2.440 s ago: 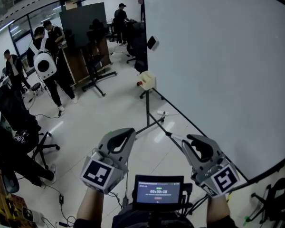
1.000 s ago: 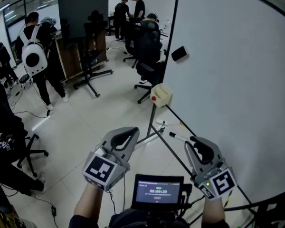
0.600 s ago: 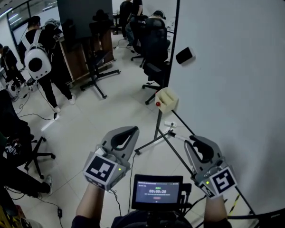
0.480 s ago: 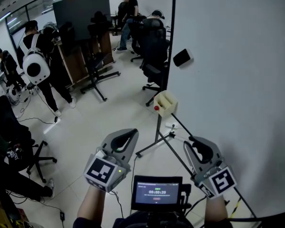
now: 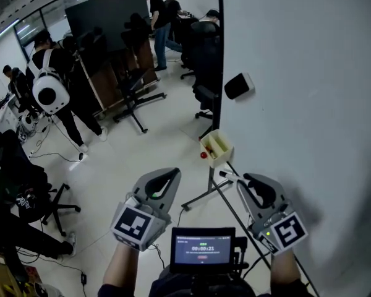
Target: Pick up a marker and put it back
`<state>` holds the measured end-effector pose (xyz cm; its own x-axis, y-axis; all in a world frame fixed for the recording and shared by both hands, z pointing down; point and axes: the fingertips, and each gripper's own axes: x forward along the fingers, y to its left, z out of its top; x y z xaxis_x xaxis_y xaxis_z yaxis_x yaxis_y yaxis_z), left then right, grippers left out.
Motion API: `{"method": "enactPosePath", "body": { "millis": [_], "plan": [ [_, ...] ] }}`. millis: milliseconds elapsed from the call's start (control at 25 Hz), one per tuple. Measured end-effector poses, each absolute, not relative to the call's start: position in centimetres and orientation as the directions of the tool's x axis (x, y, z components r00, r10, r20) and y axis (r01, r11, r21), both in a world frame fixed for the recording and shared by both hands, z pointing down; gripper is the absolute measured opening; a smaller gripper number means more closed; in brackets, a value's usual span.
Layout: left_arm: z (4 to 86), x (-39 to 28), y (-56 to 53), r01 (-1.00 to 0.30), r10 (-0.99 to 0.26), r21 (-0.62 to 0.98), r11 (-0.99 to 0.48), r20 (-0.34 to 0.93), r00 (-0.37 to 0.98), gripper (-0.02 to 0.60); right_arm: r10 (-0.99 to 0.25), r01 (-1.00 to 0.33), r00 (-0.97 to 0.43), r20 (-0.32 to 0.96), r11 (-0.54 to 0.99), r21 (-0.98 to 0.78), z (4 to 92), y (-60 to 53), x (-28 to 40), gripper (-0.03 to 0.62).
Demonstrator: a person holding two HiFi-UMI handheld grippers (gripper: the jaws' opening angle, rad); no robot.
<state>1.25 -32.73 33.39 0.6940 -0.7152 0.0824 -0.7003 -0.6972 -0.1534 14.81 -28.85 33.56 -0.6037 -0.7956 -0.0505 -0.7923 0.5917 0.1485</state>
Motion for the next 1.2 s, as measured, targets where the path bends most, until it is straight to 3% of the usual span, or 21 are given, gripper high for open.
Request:
{"method": "enactPosePath", "body": {
  "millis": [560,1200],
  "plan": [
    [35.2,-0.3,-45.3,-0.707,-0.717,-0.129,-0.696,0.063,0.694,-0.003,-0.866,-0.851,-0.498,0.051,0.499,0.160,36.2,-42.0,14.9,0.089],
    [39.4,-0.5,-57.7,-0.530,-0.530,-0.012,-0.848,0.068,0.846,-0.003,-0.929,-0.957,-0.200,0.313,0.254,0.142,44.1,-50.9,13.8,0.089]
  ]
}}
